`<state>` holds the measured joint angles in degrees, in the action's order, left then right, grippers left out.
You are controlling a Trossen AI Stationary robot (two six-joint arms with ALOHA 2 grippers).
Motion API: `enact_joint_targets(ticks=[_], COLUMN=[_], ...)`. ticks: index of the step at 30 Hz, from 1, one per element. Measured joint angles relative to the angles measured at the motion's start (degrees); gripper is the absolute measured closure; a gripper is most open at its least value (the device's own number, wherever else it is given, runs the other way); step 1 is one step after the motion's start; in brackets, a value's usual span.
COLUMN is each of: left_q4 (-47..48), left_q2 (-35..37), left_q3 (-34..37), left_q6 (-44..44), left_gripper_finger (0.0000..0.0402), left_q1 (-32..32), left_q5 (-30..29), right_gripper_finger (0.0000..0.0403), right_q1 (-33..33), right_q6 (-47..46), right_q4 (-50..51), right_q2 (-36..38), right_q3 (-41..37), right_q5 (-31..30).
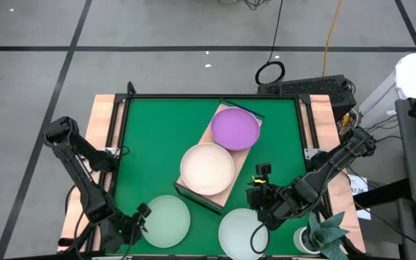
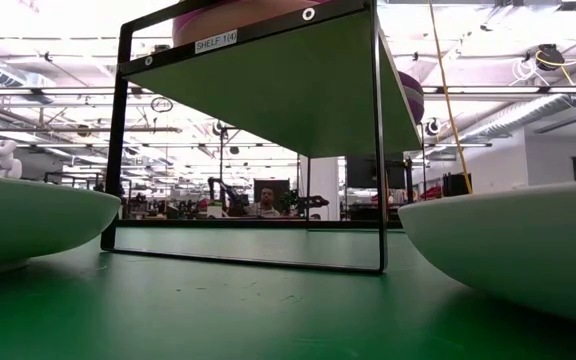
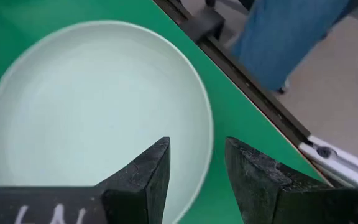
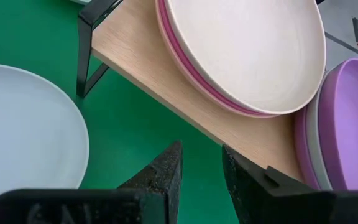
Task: Place and stack plates onto a shelf
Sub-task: Stack the light green plate on top of the light orange plate on the shelf
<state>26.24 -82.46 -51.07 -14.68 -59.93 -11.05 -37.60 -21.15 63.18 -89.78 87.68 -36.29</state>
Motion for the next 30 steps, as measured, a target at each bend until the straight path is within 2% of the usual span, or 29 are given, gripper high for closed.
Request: enact_joint_targets(ticks=[5, 25, 30], left_q4=[0.07, 0.16, 0.13], left_q2=[-2.48, -11.99, -12.95], left_q3=[0.00, 0.00, 0.00], left_q6=[0.25, 10.87, 14.11], left_gripper_finger=[0.0243, 0.0243, 0.0277], left_q1=[-1.41, -1.60, -1.60], left_q5=[0.07, 0.43, -1.23], right_gripper_finger=[0.0305, 0.0305, 0.0305], right_q1=[0.00, 0.00, 0.00], right_q6=[0.65, 0.63, 0.63], right_q4=[-0.06, -0.24, -0.26], right_q2=[0.00, 0.00, 0.00], right_q3=[0.00, 0.00, 0.00], right_q5=[0.02, 0.07, 0.07])
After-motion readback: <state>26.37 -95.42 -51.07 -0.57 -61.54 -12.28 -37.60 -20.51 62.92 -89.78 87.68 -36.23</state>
